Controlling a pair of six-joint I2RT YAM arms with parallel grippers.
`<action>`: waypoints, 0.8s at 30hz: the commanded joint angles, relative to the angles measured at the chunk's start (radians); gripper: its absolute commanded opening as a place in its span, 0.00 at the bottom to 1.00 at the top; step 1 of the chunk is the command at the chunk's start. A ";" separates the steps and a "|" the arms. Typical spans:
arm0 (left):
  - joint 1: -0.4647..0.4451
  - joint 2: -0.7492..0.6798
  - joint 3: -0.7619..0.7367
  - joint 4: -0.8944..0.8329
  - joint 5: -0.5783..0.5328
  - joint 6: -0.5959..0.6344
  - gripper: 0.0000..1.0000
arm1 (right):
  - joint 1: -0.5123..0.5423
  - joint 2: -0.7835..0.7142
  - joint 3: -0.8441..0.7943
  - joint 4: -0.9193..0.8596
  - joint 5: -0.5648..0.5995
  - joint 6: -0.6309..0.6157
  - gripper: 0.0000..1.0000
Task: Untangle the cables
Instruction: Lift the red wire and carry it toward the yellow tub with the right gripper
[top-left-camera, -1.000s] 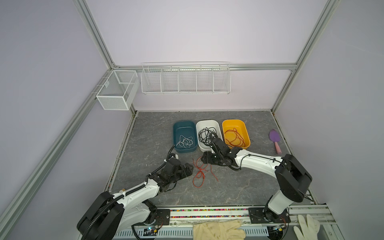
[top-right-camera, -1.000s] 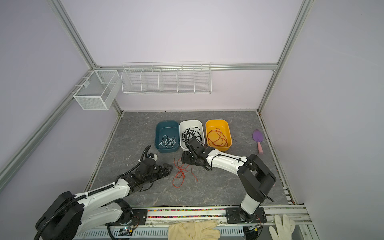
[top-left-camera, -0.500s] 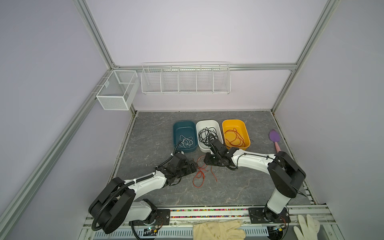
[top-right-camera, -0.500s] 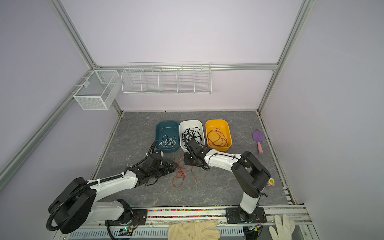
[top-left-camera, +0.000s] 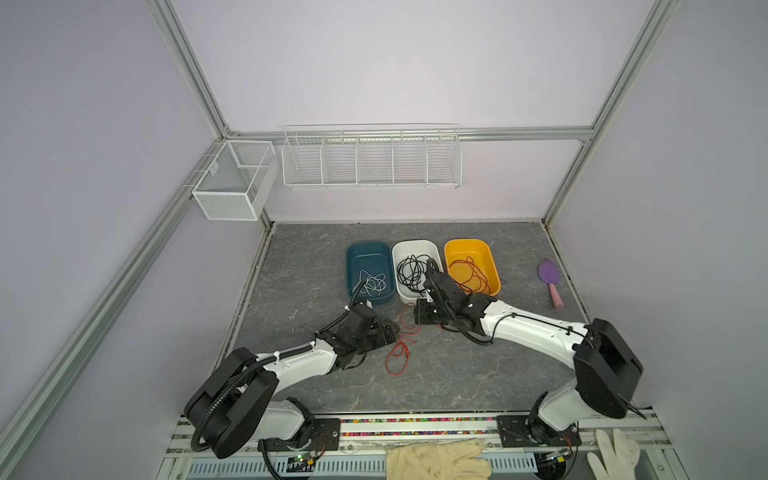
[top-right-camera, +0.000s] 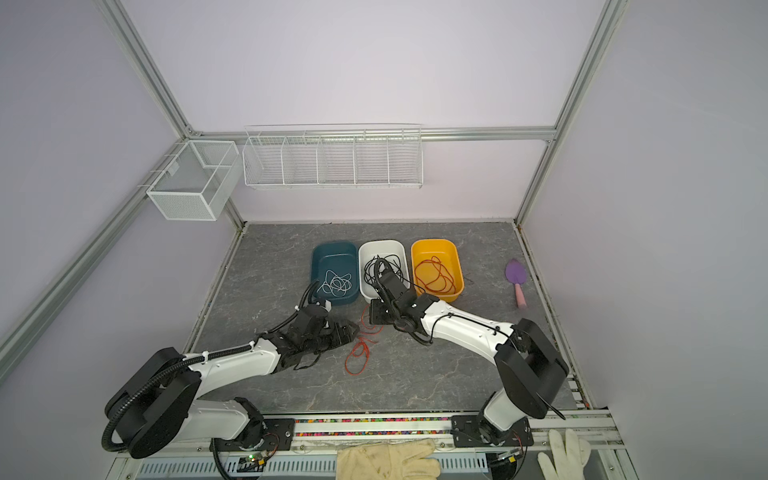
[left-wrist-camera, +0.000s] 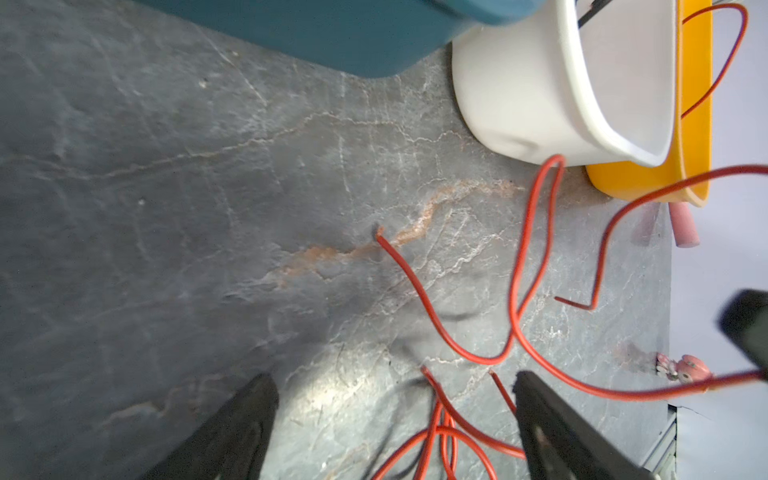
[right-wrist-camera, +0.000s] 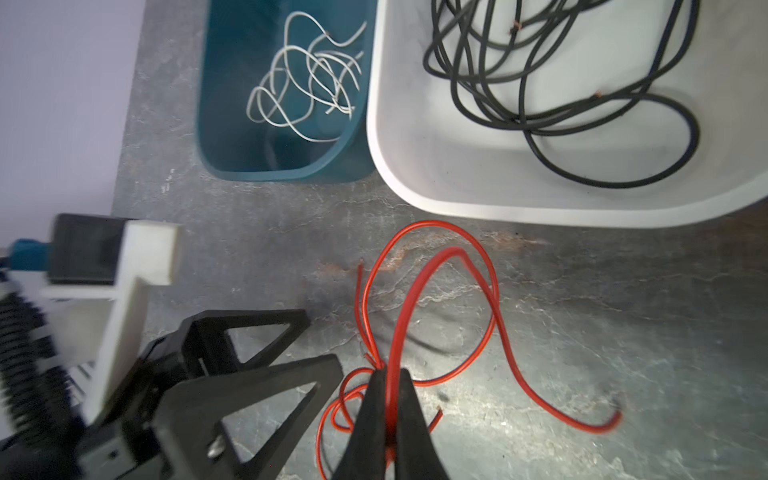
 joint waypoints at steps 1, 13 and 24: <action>-0.015 0.025 -0.009 -0.047 0.023 -0.024 0.90 | 0.011 -0.059 -0.008 -0.052 0.061 -0.040 0.07; -0.047 -0.014 -0.002 -0.058 0.025 -0.031 0.89 | 0.019 -0.293 0.015 -0.174 0.178 -0.106 0.07; -0.058 -0.018 -0.015 -0.045 0.033 -0.047 0.89 | -0.040 -0.417 0.050 -0.284 0.236 -0.173 0.07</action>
